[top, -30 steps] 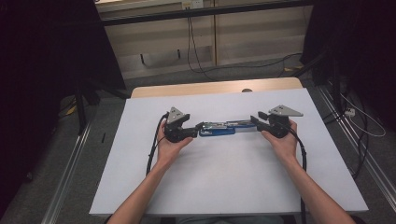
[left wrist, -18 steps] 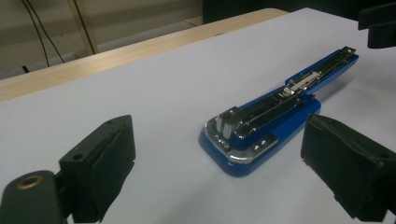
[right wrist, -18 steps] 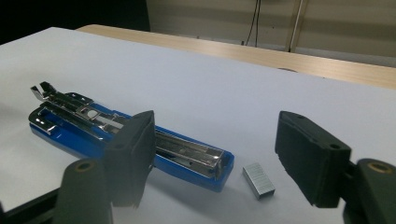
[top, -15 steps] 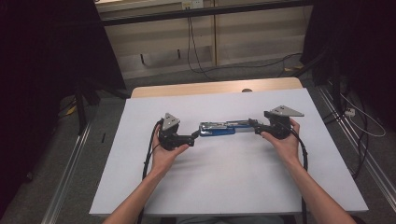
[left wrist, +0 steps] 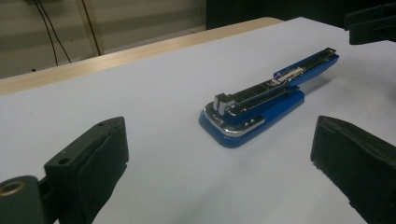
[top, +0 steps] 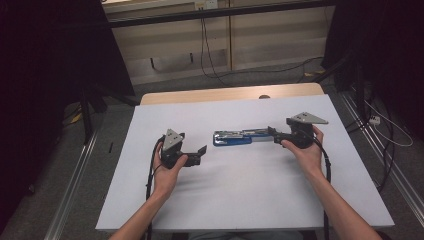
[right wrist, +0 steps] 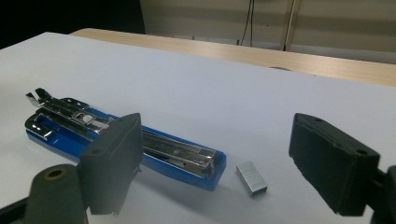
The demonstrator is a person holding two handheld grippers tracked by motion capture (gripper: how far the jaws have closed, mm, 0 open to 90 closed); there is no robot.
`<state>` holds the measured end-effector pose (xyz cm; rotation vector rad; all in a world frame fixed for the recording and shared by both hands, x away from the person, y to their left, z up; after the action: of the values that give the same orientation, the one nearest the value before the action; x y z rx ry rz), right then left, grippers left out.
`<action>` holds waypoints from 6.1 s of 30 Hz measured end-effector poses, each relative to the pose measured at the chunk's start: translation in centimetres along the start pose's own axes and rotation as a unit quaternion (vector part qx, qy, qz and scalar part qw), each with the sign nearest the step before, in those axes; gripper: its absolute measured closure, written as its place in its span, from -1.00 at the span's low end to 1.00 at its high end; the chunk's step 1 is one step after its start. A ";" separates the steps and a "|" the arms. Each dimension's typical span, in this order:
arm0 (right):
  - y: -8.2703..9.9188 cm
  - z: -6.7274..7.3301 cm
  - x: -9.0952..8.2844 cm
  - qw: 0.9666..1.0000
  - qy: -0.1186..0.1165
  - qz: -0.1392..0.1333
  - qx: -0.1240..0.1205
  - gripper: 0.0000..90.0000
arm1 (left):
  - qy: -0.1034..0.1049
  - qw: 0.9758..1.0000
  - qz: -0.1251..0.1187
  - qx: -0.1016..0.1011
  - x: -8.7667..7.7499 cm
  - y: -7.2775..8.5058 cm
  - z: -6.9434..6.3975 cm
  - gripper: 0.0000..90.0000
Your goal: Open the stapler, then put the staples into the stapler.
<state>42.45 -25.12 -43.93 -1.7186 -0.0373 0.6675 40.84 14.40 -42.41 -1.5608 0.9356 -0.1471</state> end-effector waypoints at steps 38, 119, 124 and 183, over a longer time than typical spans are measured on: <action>-1.9 -2.1 0.7 0.998 -0.040 0.051 -0.009 -0.73 | -0.024 1.000 -0.009 0.008 -7.5 3.8 -0.4 -0.93; -1.7 -5.5 5.7 0.946 -0.158 0.265 -0.103 0.37 | -0.026 1.000 -0.004 0.017 -7.5 3.7 -0.1 -0.92; -1.5 -5.3 6.0 0.940 -0.171 0.275 -0.108 0.45 | -0.024 1.000 -0.004 0.017 -7.5 3.7 -0.1 -0.91; -1.6 -5.8 4.8 0.950 -0.160 0.249 -0.096 0.76 | -0.019 1.000 -0.004 0.013 -7.6 3.7 0.0 -0.91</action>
<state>49.56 -28.10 -43.82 -1.8017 0.1127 1.3522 34.07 19.43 -42.56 -1.5377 0.8940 -0.1340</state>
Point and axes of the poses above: each handheld gripper's, and its own axes: x roughly forward along the jaws, y roughly out of its underside, z roughly to its left, the point moved 1 cm from there along x, roughly forward along the jaws, and after that the axes turned 13 degrees about -x, right-handed, at the moved point
